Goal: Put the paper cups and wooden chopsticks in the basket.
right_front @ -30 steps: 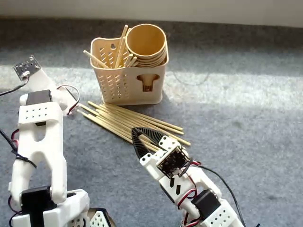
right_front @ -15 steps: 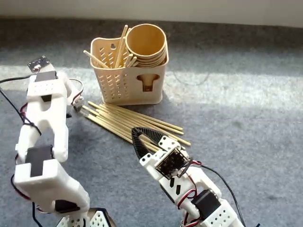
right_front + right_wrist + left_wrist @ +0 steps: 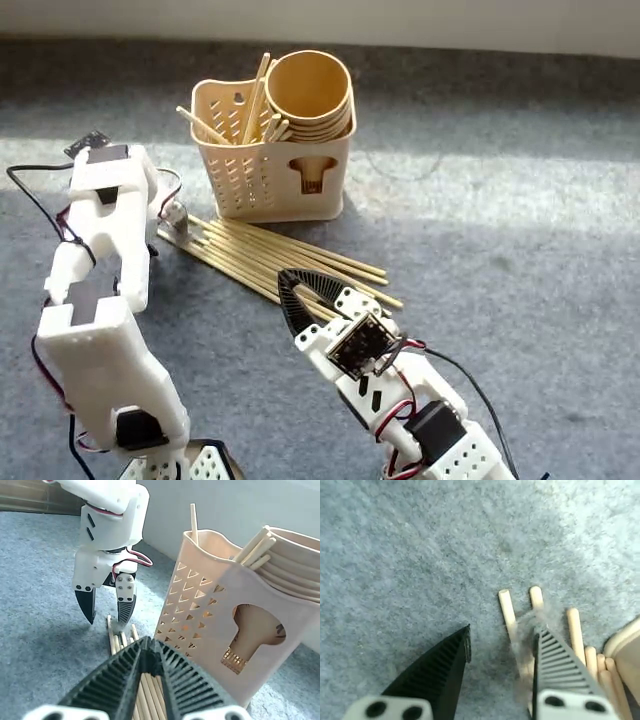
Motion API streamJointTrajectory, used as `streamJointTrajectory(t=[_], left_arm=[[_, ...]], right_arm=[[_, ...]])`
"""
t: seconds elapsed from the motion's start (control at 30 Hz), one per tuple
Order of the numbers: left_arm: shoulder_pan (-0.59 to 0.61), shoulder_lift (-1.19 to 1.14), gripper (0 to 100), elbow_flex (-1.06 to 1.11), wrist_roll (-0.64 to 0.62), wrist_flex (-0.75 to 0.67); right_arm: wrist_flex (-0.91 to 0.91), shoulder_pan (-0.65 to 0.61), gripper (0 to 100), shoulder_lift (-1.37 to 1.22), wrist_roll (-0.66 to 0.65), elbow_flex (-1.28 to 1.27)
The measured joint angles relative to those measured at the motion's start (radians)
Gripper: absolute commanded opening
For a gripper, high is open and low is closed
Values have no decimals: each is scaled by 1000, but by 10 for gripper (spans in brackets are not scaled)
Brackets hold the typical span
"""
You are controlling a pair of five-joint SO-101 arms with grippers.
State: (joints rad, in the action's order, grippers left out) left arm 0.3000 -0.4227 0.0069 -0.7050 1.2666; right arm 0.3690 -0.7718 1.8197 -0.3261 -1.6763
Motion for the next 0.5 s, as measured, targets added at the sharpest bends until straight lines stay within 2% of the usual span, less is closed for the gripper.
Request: streamJointTrajectory(t=[0.13,0.33,0.5], left_arm=[[0,-12,204,-2,0,0],[0,-20,102,0,0,0],[0,-20,72,0,20,0]], right_arm=[[0,0,6,0,0,0],[0,0,6,0,0,0],[0,0,6,0,0,0]])
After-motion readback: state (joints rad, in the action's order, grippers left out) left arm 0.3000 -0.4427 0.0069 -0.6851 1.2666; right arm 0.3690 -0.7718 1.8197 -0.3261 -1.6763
